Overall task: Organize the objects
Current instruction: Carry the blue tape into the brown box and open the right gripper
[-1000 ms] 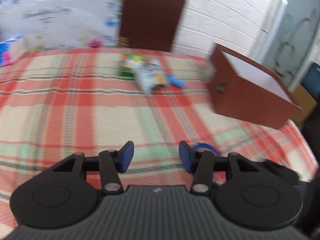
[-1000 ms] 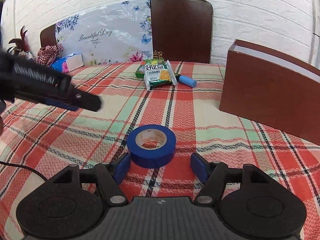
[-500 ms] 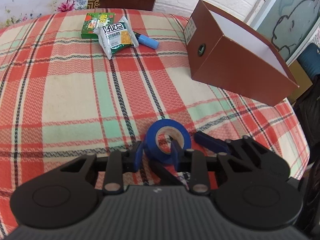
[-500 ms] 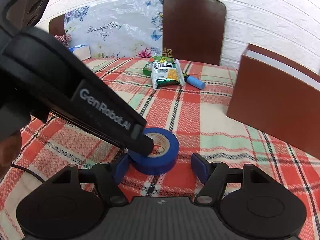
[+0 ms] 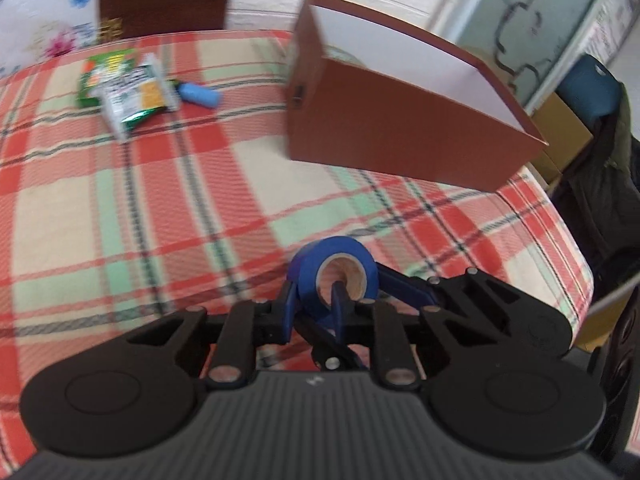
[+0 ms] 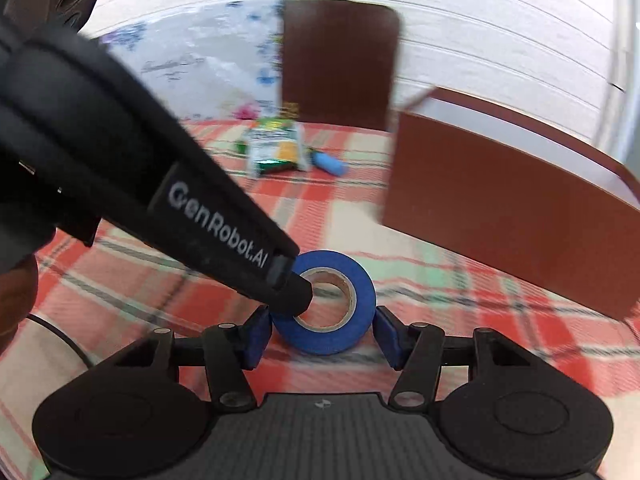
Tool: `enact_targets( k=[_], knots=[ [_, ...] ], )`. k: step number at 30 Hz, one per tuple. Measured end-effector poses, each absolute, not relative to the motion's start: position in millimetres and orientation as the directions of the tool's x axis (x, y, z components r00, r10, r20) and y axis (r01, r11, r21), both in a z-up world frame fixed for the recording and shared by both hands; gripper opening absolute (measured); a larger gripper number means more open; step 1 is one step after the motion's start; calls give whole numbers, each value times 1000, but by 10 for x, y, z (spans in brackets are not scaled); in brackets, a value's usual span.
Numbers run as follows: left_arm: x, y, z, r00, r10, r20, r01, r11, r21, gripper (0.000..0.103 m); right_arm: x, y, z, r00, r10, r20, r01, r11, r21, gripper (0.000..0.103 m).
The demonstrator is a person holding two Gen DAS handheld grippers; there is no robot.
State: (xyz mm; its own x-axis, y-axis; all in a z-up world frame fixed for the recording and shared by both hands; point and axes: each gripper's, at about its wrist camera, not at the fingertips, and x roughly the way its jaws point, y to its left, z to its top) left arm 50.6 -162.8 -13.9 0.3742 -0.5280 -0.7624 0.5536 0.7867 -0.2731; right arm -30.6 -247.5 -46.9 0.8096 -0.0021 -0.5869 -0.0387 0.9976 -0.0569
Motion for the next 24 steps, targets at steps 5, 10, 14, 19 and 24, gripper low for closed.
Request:
enact_targets(
  k=[5, 10, 14, 19, 24],
  knots=[
    [421, -2016, -107, 335, -564, -755, 614, 738, -279, 21, -420, -2828, -425, 812, -70, -580, 44, 997, -59, 55],
    [429, -2260, 370, 382, -629, -677, 672, 692, -264, 21, -490, -3066, -96, 892, -143, -430, 113, 989, -97, 55],
    [558, -2638, 736, 419, -656, -627, 720, 662, -211, 21, -347, -3387, 171, 927, -198, -318, 171, 979, -112, 55],
    [858, -3272, 888, 410, -670, -618, 749, 634, -190, 21, -74, -3905, 302, 920, -266, -287, 236, 962, -136, 55],
    [1168, -3783, 728, 377, -663, -646, 743, 633, -216, 22, 142, -4275, 209, 894, -295, -336, 258, 954, -150, 56]
  ],
)
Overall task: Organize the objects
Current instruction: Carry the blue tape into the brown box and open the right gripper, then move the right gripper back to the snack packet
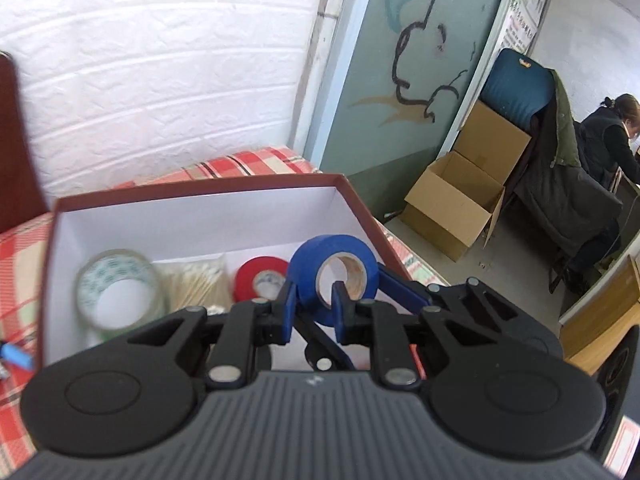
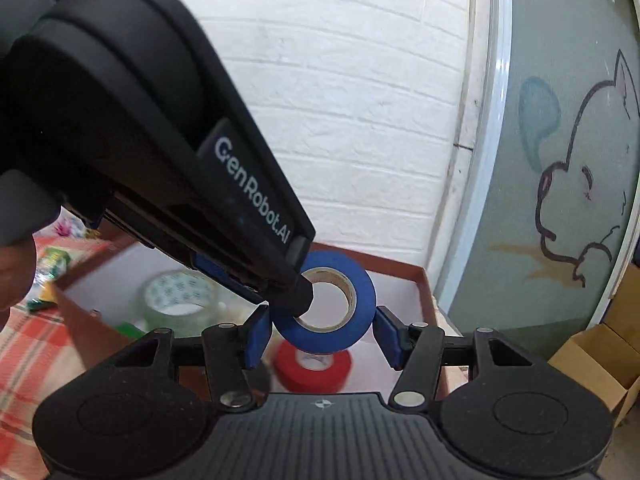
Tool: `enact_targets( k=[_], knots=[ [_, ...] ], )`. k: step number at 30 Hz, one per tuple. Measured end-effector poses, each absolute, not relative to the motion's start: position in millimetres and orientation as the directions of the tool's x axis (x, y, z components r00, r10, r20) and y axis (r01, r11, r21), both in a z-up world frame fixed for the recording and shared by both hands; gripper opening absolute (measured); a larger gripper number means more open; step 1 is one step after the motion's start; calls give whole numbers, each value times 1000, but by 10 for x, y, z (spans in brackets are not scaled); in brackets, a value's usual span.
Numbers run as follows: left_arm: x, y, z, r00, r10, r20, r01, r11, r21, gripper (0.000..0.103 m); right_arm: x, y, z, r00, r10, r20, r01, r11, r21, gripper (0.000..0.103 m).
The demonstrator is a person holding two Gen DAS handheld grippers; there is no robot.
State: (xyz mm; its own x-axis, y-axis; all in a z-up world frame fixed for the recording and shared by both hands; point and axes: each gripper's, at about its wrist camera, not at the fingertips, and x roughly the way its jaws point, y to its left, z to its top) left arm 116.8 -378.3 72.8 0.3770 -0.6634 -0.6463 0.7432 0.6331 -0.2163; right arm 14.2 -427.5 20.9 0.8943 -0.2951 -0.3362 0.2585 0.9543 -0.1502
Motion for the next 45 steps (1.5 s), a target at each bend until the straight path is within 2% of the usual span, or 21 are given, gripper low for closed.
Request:
enact_targets(
  k=[1, 3, 5, 8, 14, 22, 33, 39, 45],
  knots=[
    [1233, -3856, 671, 368, -657, -657, 737, 638, -225, 23, 207, -4354, 158, 885, -297, -358, 258, 954, -153, 57],
    [1302, -3949, 559, 367, -629, -685, 724, 656, -215, 23, 233, -4410, 71, 874, -304, -379, 271, 952, -140, 67],
    [1301, -3951, 497, 368, -623, -690, 723, 659, -209, 23, 150, -4435, 74, 882, -299, -364, 279, 954, -107, 65],
    [1269, -3908, 487, 361, -639, -679, 728, 648, -222, 31, 4, -4413, 71, 893, -298, -337, 291, 954, -72, 64],
    [1060, -3759, 620, 413, -616, -671, 737, 659, -152, 31, -200, -4247, 106, 908, -284, -307, 291, 956, -23, 64],
    [799, -3245, 757, 468, -606, -643, 712, 690, -131, 31, -328, -4007, 53, 908, -300, -294, 303, 952, -34, 64],
    [733, -2587, 700, 575, -483, -660, 615, 787, -41, 33, -449, -3813, 107, 890, -289, -352, 324, 945, 44, 64],
    [736, -2130, 602, 627, -415, -659, 553, 833, 2, 35, -368, -3546, 145, 900, -219, -376, 263, 962, 70, 64],
    [842, -1660, 492, 662, -342, -667, 473, 881, 18, 38, -298, -3083, 172, 911, -158, -381, 185, 982, 34, 64]
  ],
)
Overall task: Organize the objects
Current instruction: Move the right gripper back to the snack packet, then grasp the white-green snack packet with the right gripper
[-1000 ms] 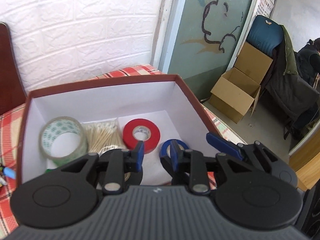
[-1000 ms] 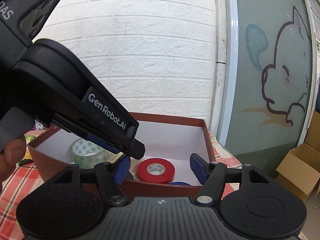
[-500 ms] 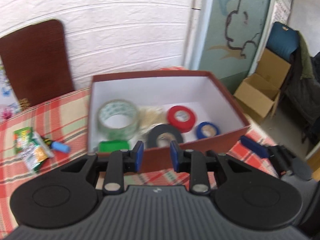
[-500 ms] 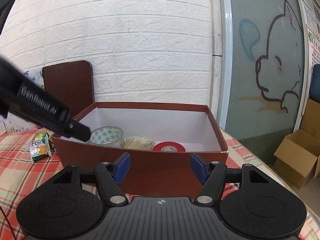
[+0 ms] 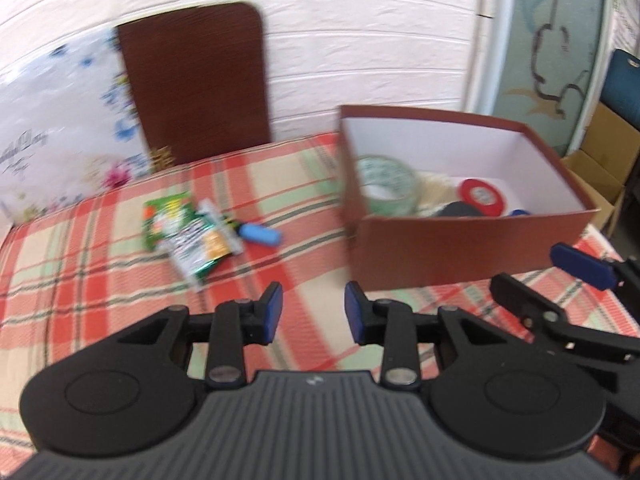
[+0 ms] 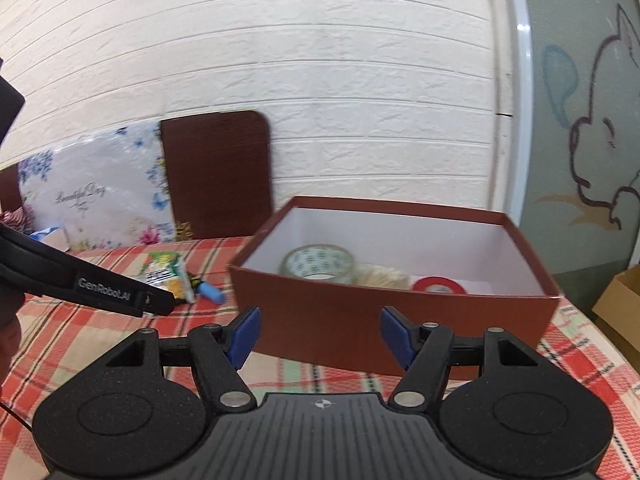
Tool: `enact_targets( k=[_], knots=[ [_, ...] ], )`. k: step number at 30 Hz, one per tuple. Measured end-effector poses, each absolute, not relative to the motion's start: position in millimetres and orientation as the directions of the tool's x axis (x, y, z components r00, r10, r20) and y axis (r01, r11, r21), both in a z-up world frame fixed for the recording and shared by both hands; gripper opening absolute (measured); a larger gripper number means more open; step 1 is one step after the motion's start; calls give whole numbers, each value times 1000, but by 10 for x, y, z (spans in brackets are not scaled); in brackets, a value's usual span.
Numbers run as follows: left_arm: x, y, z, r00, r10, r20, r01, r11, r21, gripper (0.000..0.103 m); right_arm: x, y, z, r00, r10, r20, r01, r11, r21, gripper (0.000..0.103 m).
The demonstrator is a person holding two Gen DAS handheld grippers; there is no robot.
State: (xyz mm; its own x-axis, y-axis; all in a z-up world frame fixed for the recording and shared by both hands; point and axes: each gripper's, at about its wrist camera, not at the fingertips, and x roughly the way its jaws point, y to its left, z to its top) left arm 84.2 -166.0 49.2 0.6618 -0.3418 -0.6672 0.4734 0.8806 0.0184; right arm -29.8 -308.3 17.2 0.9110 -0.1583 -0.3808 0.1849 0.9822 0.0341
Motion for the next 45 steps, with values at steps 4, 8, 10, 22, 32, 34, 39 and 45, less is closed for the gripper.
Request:
enact_targets(
  k=[4, 8, 10, 22, 32, 34, 39, 45],
  knots=[
    [922, -1350, 404, 681, -294, -671, 424, 905, 33, 41, -199, -2804, 175, 912, -112, -395, 132, 991, 23, 64],
    [1041, -984, 270, 699, -236, -675, 357, 933, 43, 43, -85, -2528, 139, 907, -60, -416, 68, 998, 3, 64],
    [1114, -766, 181, 714, -200, -671, 317, 947, 56, 44, -10, -2398, 106, 901, -32, -434, 35, 999, 0, 64],
    [1328, 144, -654, 828, -114, -549, 172, 983, 56, 59, 889, -1894, -126, 855, 76, -514, -103, 994, -25, 64],
    [1416, 212, -685, 825, -147, -545, 169, 986, -10, 63, 1948, -1778, -582, 841, 29, -540, -82, 994, -75, 68],
    [1412, 221, -695, 826, -145, -545, 168, 986, -7, 63, 1987, -1793, -611, 834, 54, -550, -97, 994, -50, 54],
    [1415, 208, -696, 827, -143, -544, 168, 986, -3, 64, 1660, -1751, -604, 828, 64, -556, -128, 989, -78, 51],
    [1408, 191, -693, 830, -133, -542, 166, 986, 13, 64, 525, -1832, -595, 819, 83, -567, -179, 977, -116, 52]
  ],
)
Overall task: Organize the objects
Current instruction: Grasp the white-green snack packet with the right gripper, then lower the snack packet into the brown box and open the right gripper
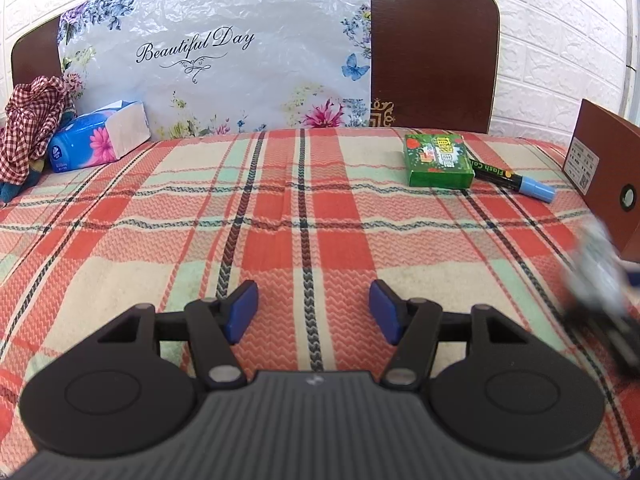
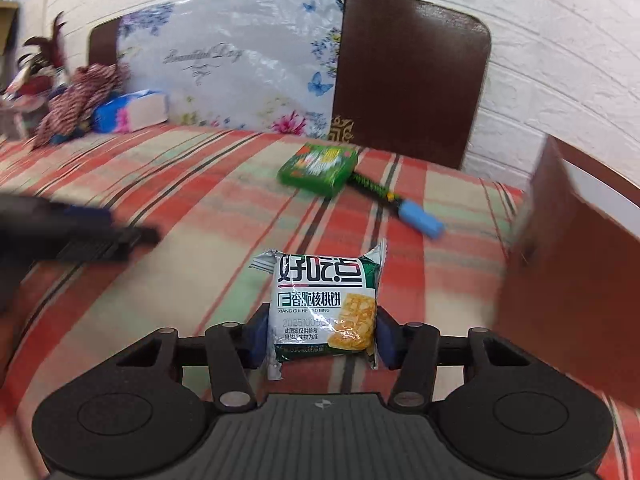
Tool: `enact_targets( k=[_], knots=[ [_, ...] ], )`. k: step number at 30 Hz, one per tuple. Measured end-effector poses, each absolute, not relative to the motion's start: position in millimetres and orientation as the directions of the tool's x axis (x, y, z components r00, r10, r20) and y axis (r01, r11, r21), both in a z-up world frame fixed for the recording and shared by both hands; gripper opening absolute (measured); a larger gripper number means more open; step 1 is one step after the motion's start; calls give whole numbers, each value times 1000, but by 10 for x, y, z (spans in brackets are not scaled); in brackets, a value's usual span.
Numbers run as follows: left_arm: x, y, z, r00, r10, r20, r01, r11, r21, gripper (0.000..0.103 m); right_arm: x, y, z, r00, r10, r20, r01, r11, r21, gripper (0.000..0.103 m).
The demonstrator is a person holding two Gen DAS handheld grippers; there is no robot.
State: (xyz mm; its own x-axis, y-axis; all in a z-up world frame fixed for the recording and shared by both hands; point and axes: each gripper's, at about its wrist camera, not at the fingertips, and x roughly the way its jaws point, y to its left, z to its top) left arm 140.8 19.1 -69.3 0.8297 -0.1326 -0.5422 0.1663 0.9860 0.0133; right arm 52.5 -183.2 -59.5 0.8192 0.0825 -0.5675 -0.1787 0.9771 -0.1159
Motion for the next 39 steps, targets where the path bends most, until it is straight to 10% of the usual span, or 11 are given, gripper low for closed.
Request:
enact_targets(
  k=[5, 11, 21, 30, 39],
  knots=[
    [1408, 164, -682, 829, -125, -546, 168, 985, 30, 65, -204, -1812, -534, 834, 94, -544, -221, 960, -173, 79],
    [1307, 167, -514, 784, -108, -611, 157, 987, 27, 73, -519, -1858, -342, 844, 200, -497, -281, 955, -93, 79],
    [583, -352, -198, 512, -562, -649, 415, 824, -386, 64, -595, -2127, -452, 836, 159, -526, -197, 980, -17, 80],
    [529, -733, -455, 426, -568, -704, 406, 816, -412, 55, -250, -2127, -593, 766, 169, -620, -218, 976, -3, 80],
    [606, -831, -147, 440, -589, -678, 437, 800, -411, 32, -222, -2094, -495, 820, 158, -550, -199, 980, -15, 45]
  ],
)
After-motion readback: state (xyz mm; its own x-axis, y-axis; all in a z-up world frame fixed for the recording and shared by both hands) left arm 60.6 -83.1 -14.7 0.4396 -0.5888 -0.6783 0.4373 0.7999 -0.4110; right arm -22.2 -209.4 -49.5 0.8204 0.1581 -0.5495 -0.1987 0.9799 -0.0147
